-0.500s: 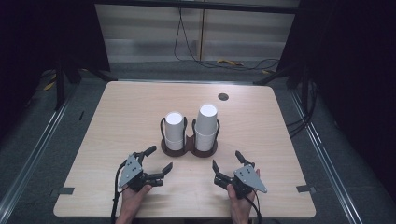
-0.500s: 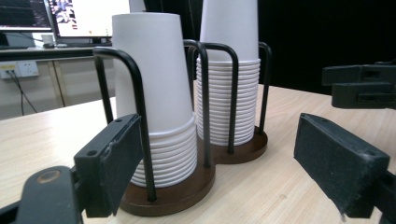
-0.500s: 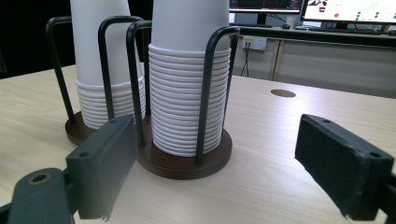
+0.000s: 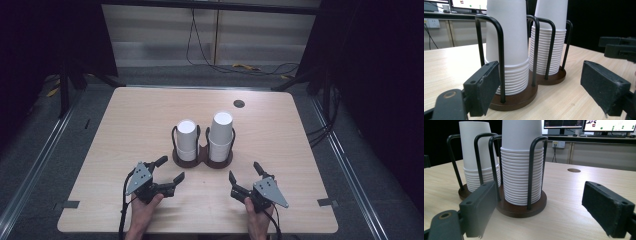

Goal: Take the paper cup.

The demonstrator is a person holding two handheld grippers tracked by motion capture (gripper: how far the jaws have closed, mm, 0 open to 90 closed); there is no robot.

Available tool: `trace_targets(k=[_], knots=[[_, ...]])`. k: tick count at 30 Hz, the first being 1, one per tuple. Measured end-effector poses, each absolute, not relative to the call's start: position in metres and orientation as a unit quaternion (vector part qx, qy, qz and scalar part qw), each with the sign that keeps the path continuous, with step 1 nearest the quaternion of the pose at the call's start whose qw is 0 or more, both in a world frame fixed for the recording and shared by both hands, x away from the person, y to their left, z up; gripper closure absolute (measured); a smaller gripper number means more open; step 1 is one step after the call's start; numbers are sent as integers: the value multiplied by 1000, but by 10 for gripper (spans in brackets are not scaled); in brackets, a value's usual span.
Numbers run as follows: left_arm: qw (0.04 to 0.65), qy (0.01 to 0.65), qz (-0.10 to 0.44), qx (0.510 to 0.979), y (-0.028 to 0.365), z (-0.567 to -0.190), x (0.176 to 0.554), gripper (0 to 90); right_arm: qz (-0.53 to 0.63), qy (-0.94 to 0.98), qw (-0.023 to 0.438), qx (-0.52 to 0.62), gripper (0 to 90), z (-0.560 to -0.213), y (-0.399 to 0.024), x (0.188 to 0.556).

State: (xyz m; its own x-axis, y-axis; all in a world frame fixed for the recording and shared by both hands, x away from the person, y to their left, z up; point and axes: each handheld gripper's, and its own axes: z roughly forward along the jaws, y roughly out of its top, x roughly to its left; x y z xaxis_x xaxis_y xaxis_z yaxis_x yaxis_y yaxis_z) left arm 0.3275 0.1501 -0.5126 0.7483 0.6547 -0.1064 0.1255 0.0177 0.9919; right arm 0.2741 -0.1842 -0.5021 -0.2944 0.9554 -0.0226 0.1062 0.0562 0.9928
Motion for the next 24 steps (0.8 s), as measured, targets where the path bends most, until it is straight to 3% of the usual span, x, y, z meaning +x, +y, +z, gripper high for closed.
trace_targets(k=[12, 24], knots=[[649, 285, 165, 685, 158, -496, 330, 165, 518, 608, 410, 441, 126, -502, -182, 273], [645, 279, 170, 691, 163, -482, 334, 177, 519, 611, 403, 441, 129, -502, -183, 275]])
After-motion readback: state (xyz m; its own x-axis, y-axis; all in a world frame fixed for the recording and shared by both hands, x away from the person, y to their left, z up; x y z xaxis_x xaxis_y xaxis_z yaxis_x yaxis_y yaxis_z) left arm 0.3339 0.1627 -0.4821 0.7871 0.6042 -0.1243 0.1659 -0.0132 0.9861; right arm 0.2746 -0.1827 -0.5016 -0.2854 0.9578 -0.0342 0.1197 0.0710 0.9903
